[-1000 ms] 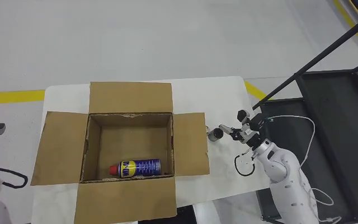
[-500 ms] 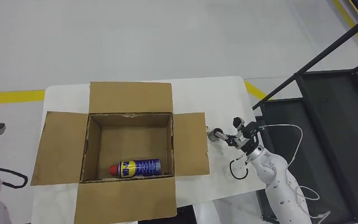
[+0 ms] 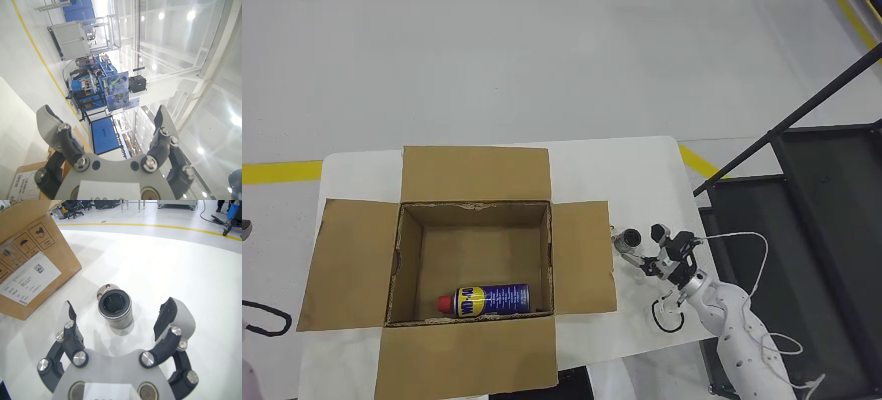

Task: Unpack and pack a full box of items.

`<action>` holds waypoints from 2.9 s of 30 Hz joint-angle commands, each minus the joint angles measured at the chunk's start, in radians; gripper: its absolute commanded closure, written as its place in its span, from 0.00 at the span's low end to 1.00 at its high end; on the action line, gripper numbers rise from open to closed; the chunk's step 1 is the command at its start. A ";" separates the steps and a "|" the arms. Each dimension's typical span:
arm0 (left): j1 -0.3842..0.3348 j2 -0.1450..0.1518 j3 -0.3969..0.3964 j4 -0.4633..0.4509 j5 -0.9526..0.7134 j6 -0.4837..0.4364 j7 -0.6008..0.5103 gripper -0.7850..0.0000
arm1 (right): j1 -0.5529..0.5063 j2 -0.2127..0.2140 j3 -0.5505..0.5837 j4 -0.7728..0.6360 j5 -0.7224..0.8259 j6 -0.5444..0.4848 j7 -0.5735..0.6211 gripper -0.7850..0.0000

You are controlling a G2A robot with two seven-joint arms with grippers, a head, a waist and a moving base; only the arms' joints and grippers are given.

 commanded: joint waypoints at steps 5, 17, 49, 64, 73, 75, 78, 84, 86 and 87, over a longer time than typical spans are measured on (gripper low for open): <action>0.000 0.000 0.000 0.000 0.000 0.000 0.000 0.00 | 0.010 0.004 -0.021 0.043 -0.056 0.031 -0.059 0.00; 0.000 0.000 0.000 0.000 0.000 0.000 0.000 0.00 | 0.106 0.001 -0.089 0.207 -0.063 0.088 -0.132 0.00; 0.000 0.000 0.000 0.000 0.000 0.000 0.000 0.00 | 0.173 0.010 -0.177 0.283 -0.062 0.110 -0.210 0.27; 0.000 0.000 0.000 0.000 0.000 0.000 0.000 0.00 | 0.180 0.018 -0.193 0.293 -0.045 0.106 -0.219 0.61; 0.000 0.000 0.000 0.000 0.000 0.000 0.000 0.00 | 0.179 0.024 -0.199 0.297 -0.039 0.101 -0.226 0.86; 0.000 0.000 0.000 0.000 0.000 0.000 0.000 0.00 | 0.179 0.025 -0.200 0.297 -0.040 0.102 -0.229 0.89; 0.000 0.000 0.000 0.000 0.000 0.000 0.000 0.00 | 0.176 0.028 -0.200 0.293 -0.043 0.104 -0.236 0.90; 0.000 0.000 0.000 0.000 0.000 0.000 0.000 0.00 | 0.166 0.035 -0.198 0.275 -0.084 0.143 -0.241 0.82; 0.000 0.000 0.000 0.000 0.000 0.000 0.000 0.00 | 0.161 0.037 -0.200 0.270 -0.094 0.152 -0.248 0.76; 0.000 0.000 0.000 0.000 0.000 0.000 0.000 0.00 | 0.159 0.038 -0.201 0.268 -0.095 0.154 -0.250 0.73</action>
